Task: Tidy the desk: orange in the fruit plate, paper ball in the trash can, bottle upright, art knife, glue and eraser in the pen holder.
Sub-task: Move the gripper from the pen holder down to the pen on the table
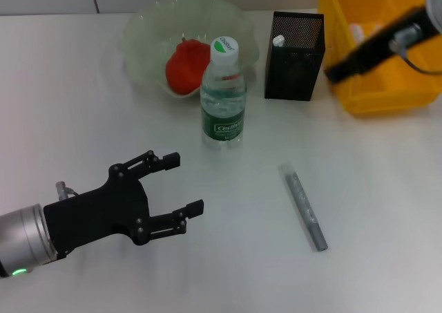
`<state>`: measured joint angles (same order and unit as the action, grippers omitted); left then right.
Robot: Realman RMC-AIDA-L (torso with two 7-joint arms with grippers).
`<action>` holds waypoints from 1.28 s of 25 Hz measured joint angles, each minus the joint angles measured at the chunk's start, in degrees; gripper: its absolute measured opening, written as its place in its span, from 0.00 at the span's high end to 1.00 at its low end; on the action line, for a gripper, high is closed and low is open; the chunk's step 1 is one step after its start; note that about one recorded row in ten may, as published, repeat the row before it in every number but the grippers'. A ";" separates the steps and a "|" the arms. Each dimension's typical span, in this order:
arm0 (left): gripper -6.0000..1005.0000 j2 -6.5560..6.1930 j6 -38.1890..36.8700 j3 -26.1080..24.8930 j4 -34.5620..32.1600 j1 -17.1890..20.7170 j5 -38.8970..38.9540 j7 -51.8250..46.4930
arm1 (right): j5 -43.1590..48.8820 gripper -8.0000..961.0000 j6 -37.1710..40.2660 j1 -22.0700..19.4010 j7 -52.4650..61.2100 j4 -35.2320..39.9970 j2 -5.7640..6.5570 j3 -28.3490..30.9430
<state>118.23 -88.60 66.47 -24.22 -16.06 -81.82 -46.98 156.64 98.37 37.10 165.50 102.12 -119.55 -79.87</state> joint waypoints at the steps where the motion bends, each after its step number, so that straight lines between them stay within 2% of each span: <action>1: 0.15 -0.02 0.01 -0.06 -0.01 0.00 0.00 0.01 | -0.53 0.30 2.65 -2.56 1.72 4.00 -0.04 -2.48; 5: 0.15 -0.07 0.00 -0.09 -0.03 0.04 0.00 0.02 | -1.75 0.25 3.28 -5.47 3.47 5.64 -0.10 -6.78; 10: 0.15 -0.18 0.00 -0.05 -0.07 0.03 0.00 0.01 | -5.42 0.12 -0.61 -7.82 3.84 0.31 -0.39 -11.85; 11: 0.15 -0.18 -0.01 -0.07 -0.09 0.05 0.00 0.02 | -6.43 0.12 -3.40 -8.14 3.86 -3.37 -0.44 -13.02; 15: 0.15 -0.19 -0.13 -0.06 -0.13 0.11 0.00 0.02 | -6.84 0.13 -6.92 -7.91 3.88 -8.13 -0.45 -14.12; 21: 0.15 -0.19 -0.29 -0.13 -0.13 0.17 0.00 0.04 | -6.93 0.14 -11.02 -4.85 3.91 -17.82 -0.45 -15.39; 32: 0.15 -0.19 -0.18 -0.11 -0.13 0.24 0.00 0.04 | -7.73 0.16 -13.37 -2.60 3.95 -24.41 -0.37 -15.66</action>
<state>118.03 -88.78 66.36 -24.35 -15.82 -81.83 -46.94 148.91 85.00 34.50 169.45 77.71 -119.91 -95.52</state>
